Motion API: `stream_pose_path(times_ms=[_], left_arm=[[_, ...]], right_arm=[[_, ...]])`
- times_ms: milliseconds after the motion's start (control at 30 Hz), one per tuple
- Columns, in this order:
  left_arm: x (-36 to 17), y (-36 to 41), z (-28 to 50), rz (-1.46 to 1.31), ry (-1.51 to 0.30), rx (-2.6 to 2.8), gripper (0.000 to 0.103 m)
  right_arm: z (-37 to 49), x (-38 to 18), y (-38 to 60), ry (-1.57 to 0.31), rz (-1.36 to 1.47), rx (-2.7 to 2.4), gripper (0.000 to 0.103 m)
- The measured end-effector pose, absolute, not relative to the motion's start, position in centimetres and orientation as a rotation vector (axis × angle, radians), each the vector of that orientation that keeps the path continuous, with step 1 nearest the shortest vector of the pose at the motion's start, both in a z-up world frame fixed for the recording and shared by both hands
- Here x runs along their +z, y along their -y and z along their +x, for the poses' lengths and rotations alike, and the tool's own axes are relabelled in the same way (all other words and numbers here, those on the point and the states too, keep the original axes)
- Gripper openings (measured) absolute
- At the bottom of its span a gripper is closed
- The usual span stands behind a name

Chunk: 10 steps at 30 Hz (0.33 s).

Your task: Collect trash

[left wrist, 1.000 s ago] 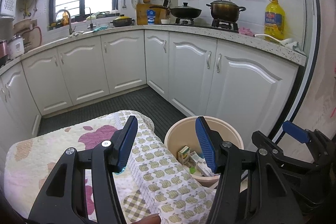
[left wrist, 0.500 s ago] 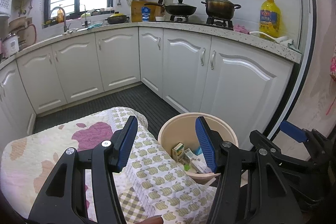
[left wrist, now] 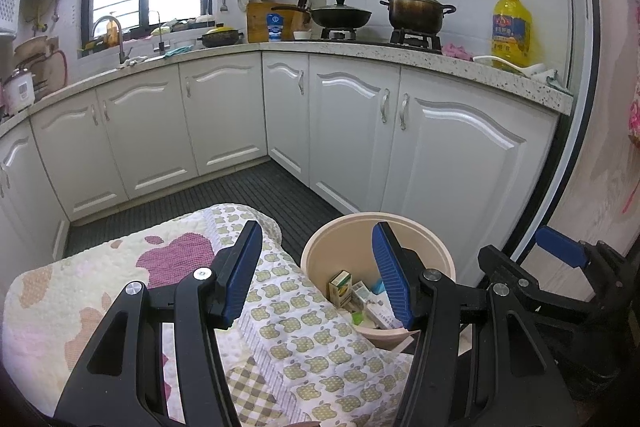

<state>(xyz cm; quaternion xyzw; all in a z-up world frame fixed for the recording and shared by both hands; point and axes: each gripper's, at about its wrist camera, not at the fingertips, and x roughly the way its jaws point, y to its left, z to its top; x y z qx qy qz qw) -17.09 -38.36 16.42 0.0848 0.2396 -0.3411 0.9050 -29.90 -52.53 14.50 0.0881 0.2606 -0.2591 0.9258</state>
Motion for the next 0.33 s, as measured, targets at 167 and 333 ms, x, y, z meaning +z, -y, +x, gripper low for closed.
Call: stream_pose_path(times_ms=[167, 333], left_arm=[[16.28, 38.27, -16.91, 0.160, -0.487, -0.725, 0.056], [16.09, 38.43, -16.89, 0.175, -0.475, -0.721, 0.056]], right_arm=[[-30.00, 14.40, 52.74, -0.537, 0.188, -0.535, 0.073], [-30.03, 14.38, 52.75, -0.537, 0.187, -0.535, 0.073]])
